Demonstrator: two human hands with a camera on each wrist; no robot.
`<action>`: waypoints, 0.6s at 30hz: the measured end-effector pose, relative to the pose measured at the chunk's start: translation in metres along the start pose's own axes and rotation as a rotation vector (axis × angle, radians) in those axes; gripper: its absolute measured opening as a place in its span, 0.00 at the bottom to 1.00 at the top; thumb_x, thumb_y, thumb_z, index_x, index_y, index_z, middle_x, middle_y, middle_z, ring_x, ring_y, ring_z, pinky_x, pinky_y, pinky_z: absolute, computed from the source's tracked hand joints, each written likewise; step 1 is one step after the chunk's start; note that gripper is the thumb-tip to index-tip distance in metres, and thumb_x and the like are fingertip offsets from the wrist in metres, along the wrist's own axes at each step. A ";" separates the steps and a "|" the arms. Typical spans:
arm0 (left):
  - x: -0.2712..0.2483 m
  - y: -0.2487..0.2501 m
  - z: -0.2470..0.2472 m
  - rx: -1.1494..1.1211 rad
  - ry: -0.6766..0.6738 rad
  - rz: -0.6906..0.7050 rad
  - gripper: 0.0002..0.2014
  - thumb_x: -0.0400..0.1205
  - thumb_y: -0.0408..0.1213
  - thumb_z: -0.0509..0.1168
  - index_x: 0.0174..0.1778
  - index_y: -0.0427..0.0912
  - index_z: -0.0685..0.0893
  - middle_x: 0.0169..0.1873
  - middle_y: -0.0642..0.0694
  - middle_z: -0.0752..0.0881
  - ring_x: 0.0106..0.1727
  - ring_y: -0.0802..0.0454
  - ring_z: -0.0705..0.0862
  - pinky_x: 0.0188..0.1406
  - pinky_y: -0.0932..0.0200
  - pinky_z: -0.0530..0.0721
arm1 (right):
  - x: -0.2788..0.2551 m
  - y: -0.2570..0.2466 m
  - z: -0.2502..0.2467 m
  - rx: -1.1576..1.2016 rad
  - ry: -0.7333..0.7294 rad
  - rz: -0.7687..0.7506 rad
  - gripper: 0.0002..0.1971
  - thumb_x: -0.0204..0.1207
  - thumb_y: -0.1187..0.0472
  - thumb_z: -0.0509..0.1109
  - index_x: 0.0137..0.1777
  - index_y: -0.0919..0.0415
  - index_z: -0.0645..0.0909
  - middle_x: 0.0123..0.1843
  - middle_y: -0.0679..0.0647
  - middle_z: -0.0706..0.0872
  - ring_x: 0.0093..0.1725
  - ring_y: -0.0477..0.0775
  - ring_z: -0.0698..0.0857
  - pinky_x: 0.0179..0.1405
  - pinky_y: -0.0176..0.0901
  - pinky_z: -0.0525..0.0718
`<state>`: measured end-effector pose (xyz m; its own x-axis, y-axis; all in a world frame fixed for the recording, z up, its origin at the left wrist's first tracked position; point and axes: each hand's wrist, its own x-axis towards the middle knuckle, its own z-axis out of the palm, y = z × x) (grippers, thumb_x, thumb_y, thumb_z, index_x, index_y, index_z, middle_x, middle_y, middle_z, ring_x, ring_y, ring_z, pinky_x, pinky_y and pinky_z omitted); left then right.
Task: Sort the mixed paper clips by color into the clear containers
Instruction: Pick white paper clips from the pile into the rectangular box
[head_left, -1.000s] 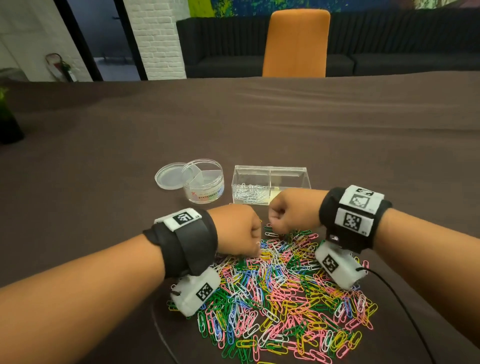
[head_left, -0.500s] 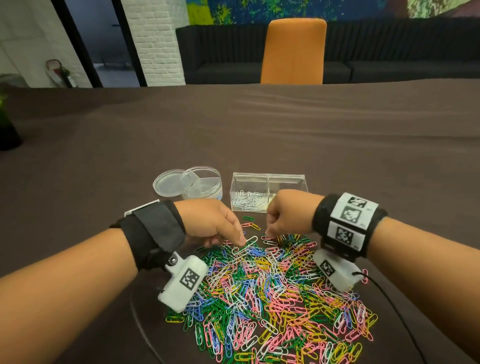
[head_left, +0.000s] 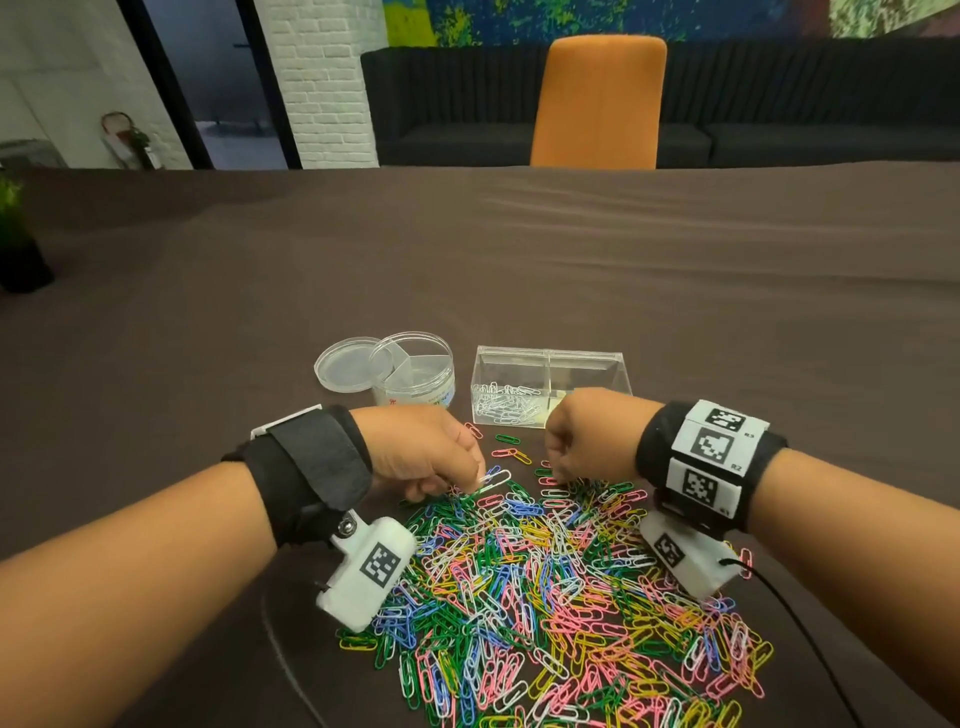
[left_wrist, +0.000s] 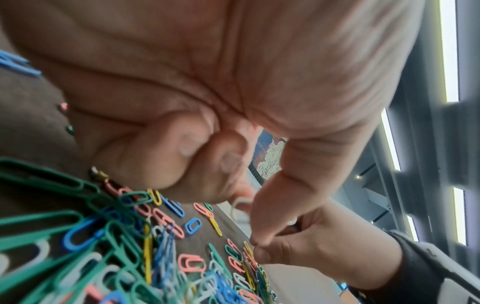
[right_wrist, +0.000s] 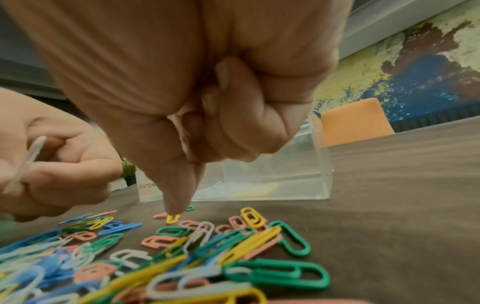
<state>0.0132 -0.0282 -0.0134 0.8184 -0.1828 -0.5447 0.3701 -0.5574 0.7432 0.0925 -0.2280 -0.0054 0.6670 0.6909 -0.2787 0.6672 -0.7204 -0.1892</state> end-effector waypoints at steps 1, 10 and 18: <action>0.000 0.000 0.001 -0.011 -0.011 0.003 0.06 0.71 0.27 0.71 0.35 0.42 0.83 0.23 0.43 0.74 0.20 0.55 0.69 0.18 0.66 0.67 | -0.001 0.002 -0.002 0.000 0.017 -0.004 0.05 0.76 0.61 0.70 0.45 0.58 0.88 0.44 0.50 0.90 0.45 0.51 0.85 0.44 0.40 0.82; 0.001 0.000 -0.003 -0.183 0.050 -0.033 0.05 0.81 0.29 0.70 0.41 0.40 0.81 0.21 0.47 0.78 0.22 0.56 0.78 0.17 0.67 0.72 | -0.003 -0.015 0.005 -0.156 -0.071 -0.102 0.09 0.80 0.59 0.66 0.51 0.56 0.89 0.46 0.49 0.87 0.42 0.50 0.79 0.37 0.36 0.72; 0.000 0.009 -0.015 -0.294 0.142 0.007 0.04 0.80 0.26 0.70 0.45 0.37 0.83 0.31 0.41 0.87 0.40 0.48 0.92 0.26 0.66 0.86 | -0.009 -0.012 0.006 -0.136 -0.071 -0.106 0.09 0.79 0.58 0.65 0.47 0.60 0.86 0.38 0.50 0.80 0.38 0.53 0.77 0.38 0.38 0.74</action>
<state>0.0231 -0.0213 -0.0011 0.8668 -0.0591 -0.4951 0.4586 -0.2952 0.8382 0.0767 -0.2260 -0.0060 0.5685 0.7535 -0.3303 0.7747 -0.6254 -0.0932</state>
